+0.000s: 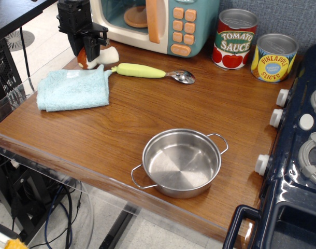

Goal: Pick up and move the white utensil inside the pot at the bottom right hand corner.

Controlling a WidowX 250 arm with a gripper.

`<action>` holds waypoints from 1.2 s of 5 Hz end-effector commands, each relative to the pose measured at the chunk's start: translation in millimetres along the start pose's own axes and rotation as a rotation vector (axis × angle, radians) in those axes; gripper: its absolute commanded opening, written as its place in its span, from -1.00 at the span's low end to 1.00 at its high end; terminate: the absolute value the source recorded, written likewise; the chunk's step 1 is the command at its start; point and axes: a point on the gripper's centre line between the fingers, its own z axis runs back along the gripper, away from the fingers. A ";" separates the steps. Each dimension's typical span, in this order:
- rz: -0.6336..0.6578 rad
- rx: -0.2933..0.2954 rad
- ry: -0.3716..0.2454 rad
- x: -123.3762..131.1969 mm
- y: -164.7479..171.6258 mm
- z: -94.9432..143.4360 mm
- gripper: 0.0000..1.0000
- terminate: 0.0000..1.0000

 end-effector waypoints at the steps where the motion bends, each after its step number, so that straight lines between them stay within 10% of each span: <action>1: -0.032 -0.031 0.205 15.2 8.2 102.0 -1.00 -1.00; 6: -0.484 0.007 0.165 142.3 168.1 86.0 -1.00 -1.00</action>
